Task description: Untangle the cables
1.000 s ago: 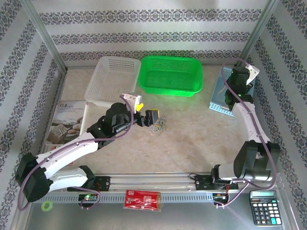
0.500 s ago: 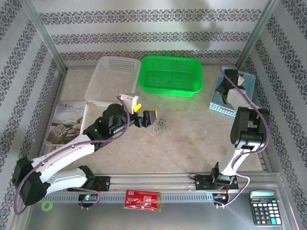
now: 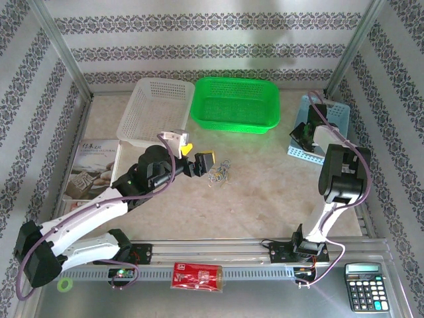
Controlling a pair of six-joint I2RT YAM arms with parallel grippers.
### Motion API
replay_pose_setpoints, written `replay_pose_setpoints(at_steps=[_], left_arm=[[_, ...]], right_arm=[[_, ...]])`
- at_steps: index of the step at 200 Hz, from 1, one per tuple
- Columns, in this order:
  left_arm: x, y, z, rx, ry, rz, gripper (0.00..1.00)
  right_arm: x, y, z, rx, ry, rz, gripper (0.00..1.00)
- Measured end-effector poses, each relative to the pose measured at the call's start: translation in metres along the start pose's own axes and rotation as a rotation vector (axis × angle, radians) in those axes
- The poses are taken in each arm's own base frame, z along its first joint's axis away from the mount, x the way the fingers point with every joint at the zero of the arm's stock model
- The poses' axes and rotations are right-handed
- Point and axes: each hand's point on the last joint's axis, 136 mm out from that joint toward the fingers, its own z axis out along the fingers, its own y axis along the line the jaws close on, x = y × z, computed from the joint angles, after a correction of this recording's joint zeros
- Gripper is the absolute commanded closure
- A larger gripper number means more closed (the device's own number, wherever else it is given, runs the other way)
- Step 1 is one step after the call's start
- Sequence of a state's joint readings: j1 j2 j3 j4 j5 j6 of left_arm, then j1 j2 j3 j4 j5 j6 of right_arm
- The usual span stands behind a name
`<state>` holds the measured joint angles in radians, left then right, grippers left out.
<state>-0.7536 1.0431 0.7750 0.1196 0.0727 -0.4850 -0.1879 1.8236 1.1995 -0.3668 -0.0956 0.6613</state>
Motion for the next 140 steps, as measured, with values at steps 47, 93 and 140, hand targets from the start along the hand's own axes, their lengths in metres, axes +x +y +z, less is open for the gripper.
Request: replay_pose_setpoints(at_steps=[47, 93, 140], left_arm=[[0.003, 0.003, -0.007, -0.001, -0.010, -0.022, 0.00], [-0.003, 0.000, -0.010, 0.013, -0.038, -0.039, 0.00], [-0.003, 0.000, -0.010, 0.015, -0.041, -0.048, 0.00]], right_arm=[[0.041, -0.012, -0.023, -0.054, 0.058, 0.026, 1.00], [0.074, -0.027, -0.055, -0.108, 0.041, 0.042, 1.00], [0.055, -0.018, -0.073, -0.127, -0.045, 0.013, 1.00]])
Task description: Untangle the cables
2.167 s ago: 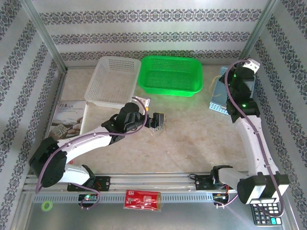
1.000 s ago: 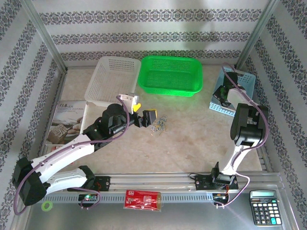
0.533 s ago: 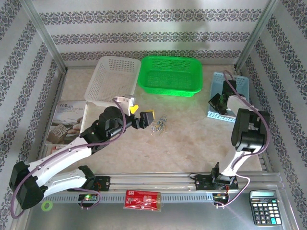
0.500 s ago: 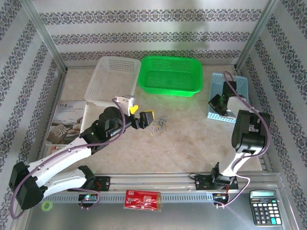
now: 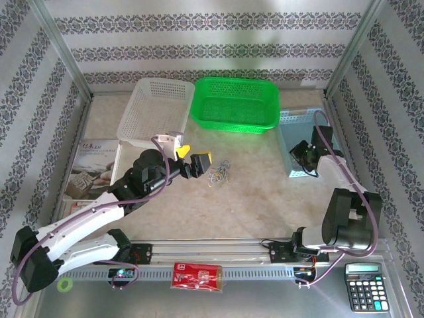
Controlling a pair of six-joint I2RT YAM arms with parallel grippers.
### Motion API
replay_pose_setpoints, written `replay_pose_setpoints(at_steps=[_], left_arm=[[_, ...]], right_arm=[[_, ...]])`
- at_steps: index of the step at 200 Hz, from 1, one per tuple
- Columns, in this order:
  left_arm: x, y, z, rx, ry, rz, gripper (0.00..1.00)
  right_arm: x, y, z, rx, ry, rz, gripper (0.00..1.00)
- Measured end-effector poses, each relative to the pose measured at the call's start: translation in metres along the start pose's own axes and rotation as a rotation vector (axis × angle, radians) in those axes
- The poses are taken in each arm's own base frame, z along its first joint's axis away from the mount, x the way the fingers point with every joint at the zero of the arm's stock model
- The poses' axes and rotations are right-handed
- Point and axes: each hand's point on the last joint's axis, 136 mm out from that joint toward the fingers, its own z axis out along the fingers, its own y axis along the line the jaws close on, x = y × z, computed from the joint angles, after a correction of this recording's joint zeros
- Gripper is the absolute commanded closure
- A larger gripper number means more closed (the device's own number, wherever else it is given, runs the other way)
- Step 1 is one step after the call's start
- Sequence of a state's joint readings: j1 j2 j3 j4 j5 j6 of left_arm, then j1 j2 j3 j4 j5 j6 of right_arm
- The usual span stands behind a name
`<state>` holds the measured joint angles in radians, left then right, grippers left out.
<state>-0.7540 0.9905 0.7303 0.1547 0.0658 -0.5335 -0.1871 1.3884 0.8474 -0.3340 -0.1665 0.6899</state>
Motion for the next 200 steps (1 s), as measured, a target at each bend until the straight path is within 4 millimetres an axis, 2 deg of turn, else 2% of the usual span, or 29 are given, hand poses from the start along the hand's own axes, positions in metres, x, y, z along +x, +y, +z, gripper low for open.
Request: replay_pose_setpoints(at_steps=[62, 89, 113, 122, 131, 144, 175, 200], left_arm=[[0.001, 0.000, 0.000, -0.009, -0.004, -0.005, 0.00], [0.001, 0.001, 0.000, -0.016, -0.002, -0.004, 0.00], [0.003, 0.003, 0.000, -0.028, 0.003, -0.003, 0.00], [0.003, 0.004, 0.000, -0.032, 0.003, -0.003, 0.00], [0.003, 0.005, 0.000, -0.036, 0.004, -0.003, 0.00], [0.004, 0.006, 0.000, -0.040, 0.008, -0.003, 0.00], [0.005, 0.007, 0.000, -0.045, 0.012, -0.003, 0.00], [0.006, 0.007, 0.000, -0.046, 0.013, -0.003, 0.00]], right_arm=[[-0.076, 0.046, -0.020, -0.016, -0.177, -0.098, 1.00], [-0.096, 0.052, -0.018, 0.009, -0.219, -0.118, 1.00], [-0.105, 0.047, -0.011, 0.054, -0.238, -0.133, 1.00], [-0.105, 0.044, -0.008, 0.072, -0.237, -0.141, 0.84], [-0.105, 0.041, -0.004, 0.087, -0.233, -0.150, 0.63], [-0.105, 0.037, -0.001, 0.102, -0.229, -0.172, 0.51], [-0.109, 0.043, -0.006, 0.075, -0.247, -0.205, 0.45], [-0.109, 0.059, -0.029, -0.009, -0.282, -0.206, 0.44]])
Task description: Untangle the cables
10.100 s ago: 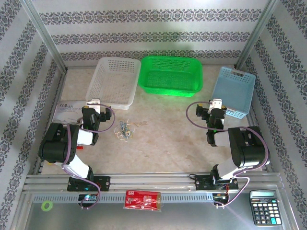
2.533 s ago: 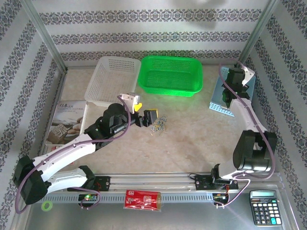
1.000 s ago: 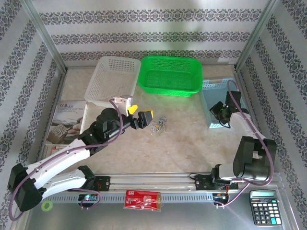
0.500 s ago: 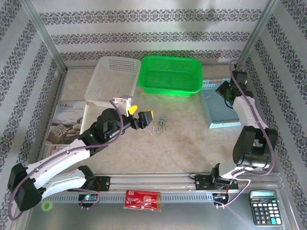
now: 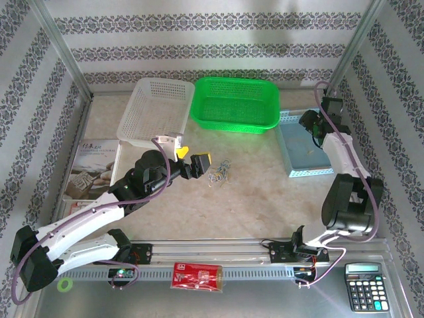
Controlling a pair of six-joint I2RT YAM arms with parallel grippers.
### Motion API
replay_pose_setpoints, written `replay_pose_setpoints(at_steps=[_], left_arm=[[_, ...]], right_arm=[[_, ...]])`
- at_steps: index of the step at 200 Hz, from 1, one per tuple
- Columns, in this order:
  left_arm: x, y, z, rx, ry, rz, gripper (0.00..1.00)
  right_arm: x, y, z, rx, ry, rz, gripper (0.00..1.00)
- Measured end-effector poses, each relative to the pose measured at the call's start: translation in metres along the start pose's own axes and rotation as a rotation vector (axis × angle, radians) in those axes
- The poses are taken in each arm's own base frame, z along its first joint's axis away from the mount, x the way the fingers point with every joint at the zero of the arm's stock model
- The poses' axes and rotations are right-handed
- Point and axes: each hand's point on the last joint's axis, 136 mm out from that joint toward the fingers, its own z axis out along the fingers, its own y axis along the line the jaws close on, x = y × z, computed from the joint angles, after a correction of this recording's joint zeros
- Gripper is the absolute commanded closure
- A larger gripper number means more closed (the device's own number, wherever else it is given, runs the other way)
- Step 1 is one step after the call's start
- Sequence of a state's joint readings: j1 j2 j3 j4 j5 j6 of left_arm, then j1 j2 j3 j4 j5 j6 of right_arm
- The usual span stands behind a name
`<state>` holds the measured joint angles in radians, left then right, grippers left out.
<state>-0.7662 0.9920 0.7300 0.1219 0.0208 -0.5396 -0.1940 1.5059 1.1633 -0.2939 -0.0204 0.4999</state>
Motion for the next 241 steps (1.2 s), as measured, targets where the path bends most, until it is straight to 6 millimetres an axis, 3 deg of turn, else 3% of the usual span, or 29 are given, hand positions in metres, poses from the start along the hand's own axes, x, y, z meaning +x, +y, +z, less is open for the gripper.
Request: replay_pose_setpoints(at_steps=[32, 61, 132, 190, 210, 241], left_arm=[[0.008, 0.005, 0.001, -0.013, 0.014, 0.001, 0.00], [0.024, 0.017, 0.003, -0.043, 0.042, 0.003, 0.00], [0.055, 0.046, 0.003, -0.128, 0.084, -0.008, 0.00], [0.078, 0.067, 0.009, -0.211, 0.126, -0.065, 0.00], [0.084, 0.073, 0.010, -0.238, 0.141, -0.079, 0.00], [0.093, 0.082, 0.010, -0.281, 0.169, -0.095, 0.00]], right_arm=[[-0.006, 0.027, -0.035, -0.133, -0.054, 0.012, 0.43], [0.017, 0.056, -0.060, -0.244, -0.044, -0.024, 0.38], [0.134, 0.105, -0.096, -0.438, 0.128, -0.201, 0.37], [0.267, 0.131, -0.108, -0.526, 0.353, -0.441, 0.39], [0.291, 0.134, -0.104, -0.528, 0.391, -0.483, 0.41], [0.304, 0.136, -0.092, -0.513, 0.417, -0.485, 0.42]])
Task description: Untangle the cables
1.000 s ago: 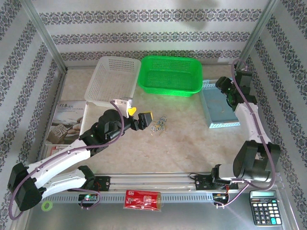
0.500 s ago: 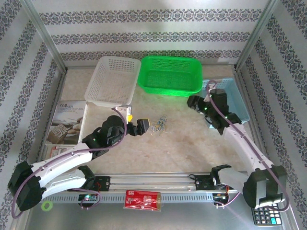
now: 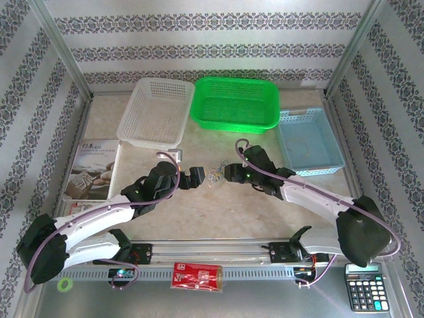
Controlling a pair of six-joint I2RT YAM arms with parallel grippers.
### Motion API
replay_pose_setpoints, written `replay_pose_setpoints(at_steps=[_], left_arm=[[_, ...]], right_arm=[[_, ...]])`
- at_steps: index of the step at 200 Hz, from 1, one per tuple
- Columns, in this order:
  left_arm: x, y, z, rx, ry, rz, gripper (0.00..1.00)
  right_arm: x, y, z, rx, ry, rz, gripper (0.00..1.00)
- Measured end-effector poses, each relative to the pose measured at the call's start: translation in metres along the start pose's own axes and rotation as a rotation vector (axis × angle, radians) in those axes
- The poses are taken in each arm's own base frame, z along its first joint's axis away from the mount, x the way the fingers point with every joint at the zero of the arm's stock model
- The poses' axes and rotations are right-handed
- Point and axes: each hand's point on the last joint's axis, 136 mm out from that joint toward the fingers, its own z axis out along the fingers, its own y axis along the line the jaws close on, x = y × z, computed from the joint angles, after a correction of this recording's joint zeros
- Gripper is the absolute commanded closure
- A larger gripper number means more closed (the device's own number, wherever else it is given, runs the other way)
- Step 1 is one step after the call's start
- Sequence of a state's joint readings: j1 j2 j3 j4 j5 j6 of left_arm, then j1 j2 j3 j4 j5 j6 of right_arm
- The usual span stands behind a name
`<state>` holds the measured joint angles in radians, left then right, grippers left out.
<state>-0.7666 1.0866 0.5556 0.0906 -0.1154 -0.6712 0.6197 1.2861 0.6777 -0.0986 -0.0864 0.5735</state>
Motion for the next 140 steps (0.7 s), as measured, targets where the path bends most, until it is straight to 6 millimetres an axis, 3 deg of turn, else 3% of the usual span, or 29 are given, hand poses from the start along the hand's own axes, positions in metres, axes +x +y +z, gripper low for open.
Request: replay_pose_setpoints(at_steps=[60, 105, 140], left_arm=[[0.014, 0.012, 0.007, -0.063, 0.056, -0.010, 0.00], [0.017, 0.014, 0.011, -0.076, 0.072, -0.017, 0.00], [0.016, 0.015, 0.010, -0.082, 0.066, -0.030, 0.00]], right_arm=[[0.011, -0.001, 0.021, -0.005, 0.055, 0.009, 0.50], [0.021, 0.037, 0.021, -0.081, 0.073, -0.042, 0.61], [0.023, 0.058, 0.019, -0.102, 0.065, -0.077, 0.57]])
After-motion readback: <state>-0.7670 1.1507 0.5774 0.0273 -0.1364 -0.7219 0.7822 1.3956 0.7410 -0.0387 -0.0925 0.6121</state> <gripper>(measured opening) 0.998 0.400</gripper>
